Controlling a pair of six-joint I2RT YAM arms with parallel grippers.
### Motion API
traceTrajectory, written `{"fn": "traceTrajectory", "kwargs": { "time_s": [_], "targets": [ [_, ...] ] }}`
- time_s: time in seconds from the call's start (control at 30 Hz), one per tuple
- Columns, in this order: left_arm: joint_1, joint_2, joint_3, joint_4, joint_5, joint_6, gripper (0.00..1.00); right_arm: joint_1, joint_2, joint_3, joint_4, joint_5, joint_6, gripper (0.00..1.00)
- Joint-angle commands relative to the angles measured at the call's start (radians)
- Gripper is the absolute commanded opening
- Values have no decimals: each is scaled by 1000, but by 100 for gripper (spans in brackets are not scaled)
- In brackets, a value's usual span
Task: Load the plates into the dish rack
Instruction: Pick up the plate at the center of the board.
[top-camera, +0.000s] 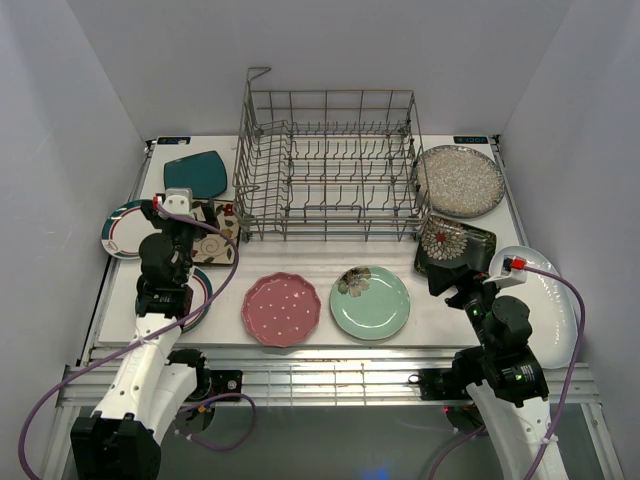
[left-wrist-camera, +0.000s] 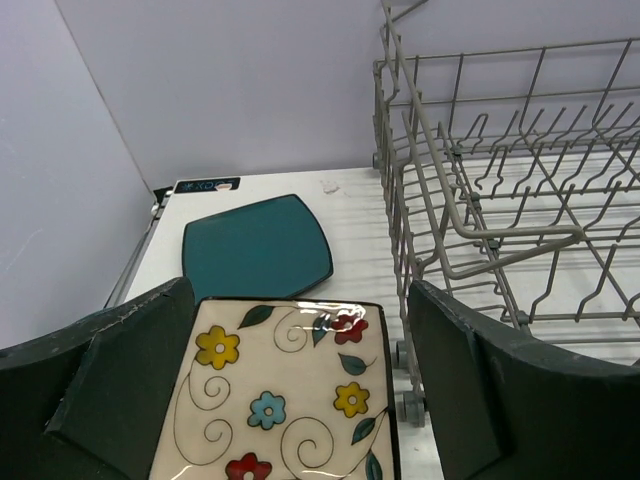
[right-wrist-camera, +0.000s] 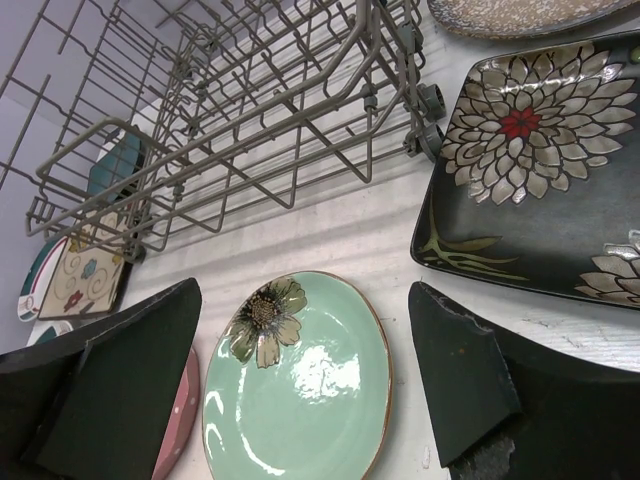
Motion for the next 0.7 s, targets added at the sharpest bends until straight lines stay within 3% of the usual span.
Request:
{"fn": "traceTrajectory", "kwargs": {
  "time_s": [0.0,0.2,0.43,0.67],
  "targets": [
    [0,-5,-1,15,16,5,98,2,-111,4,25,23,4,90],
    [0,-6,1,16,8,0,98,2,-82,12,-23,156,87,90],
    [0,-1,1,16,-7,2,98,2,62,51,-228,389,421,90],
    [0,-5,-1,16,-3,-1,98,2,189,9,-225,376,587,90]
  ]
}}
